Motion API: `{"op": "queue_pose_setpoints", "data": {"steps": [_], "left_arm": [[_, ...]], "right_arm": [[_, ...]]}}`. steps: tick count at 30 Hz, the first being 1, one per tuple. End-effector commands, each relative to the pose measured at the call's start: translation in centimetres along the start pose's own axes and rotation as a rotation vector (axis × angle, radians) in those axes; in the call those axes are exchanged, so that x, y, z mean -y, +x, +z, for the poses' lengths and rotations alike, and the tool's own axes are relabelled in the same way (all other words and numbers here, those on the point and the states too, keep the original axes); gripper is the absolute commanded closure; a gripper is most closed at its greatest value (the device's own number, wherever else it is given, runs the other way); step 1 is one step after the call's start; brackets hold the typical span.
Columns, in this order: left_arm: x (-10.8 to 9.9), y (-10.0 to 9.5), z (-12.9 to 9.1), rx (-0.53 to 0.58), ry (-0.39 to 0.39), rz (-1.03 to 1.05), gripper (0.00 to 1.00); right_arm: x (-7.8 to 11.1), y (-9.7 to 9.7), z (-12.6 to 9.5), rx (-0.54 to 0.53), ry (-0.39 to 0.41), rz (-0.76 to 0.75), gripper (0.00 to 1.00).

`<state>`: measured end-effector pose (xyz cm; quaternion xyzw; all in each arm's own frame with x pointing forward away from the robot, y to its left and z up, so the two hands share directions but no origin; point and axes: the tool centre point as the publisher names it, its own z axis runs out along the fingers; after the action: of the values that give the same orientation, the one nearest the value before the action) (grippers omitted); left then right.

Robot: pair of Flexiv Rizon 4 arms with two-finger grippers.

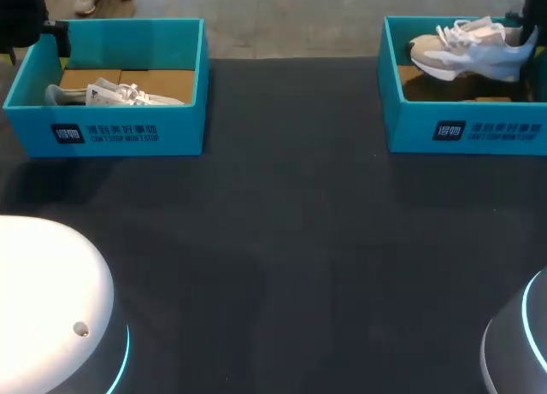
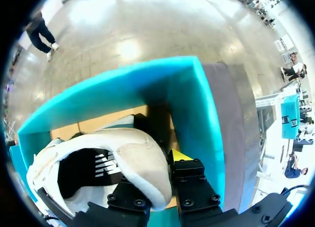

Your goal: Take the shoe out of the shoebox, open the shoe tongue, remove and reinsert the insole, then place the shoe into the shoebox

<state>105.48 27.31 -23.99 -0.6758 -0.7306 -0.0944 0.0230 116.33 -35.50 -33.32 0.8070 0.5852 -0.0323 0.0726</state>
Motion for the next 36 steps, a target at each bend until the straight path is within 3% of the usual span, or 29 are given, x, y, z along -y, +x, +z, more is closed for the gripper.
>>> {"op": "queue_pose_setpoints", "data": {"steps": [1, 17, 36], "left_arm": [[0.1, 0.0, 0.0, 0.0, -0.002, 0.0, 0.0], [0.1, 0.0, 0.0, 0.0, -0.002, 0.0, 0.0], [0.1, 0.0, 0.0, 0.0, -0.002, 0.0, 0.0]], "right_arm": [[1.7, -0.2, -3.2, 0.003, -0.033, -0.005, 1.0], [2.5, 0.4, -9.7, -0.009, -0.119, -0.026, 1.0], [4.3, 0.5, -17.2, 0.022, -0.14, -0.06, 1.0]]}}
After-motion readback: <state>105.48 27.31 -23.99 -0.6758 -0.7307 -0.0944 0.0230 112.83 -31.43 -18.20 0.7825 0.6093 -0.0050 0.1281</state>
